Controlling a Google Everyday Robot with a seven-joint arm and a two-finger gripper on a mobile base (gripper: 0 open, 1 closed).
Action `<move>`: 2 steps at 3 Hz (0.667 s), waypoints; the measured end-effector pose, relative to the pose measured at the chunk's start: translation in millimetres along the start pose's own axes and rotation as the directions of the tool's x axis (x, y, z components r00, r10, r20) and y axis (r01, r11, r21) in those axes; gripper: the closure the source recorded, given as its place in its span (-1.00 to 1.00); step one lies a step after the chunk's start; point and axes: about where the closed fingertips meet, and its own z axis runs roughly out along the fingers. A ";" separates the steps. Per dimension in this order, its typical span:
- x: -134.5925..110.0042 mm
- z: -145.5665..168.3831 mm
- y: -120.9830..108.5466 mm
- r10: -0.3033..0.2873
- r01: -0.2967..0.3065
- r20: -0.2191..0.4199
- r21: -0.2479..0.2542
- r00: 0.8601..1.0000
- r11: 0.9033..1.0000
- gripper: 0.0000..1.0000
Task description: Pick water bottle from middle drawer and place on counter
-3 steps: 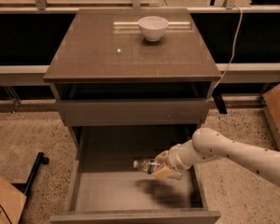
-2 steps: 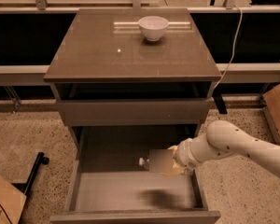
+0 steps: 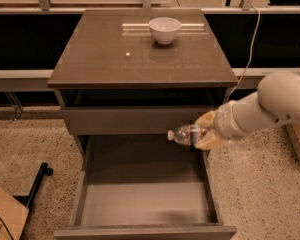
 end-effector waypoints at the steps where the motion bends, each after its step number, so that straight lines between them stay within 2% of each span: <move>1: -5.9 -8.9 -8.2 0.000 -0.001 0.011 0.021 1.000 1.000 1.00; 2: -4.8 -4.4 -5.3 0.025 -0.026 0.033 0.018 0.999 0.999 1.00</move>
Offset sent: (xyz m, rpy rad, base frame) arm 0.0025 -0.0004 0.0031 0.0721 0.0036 -0.0425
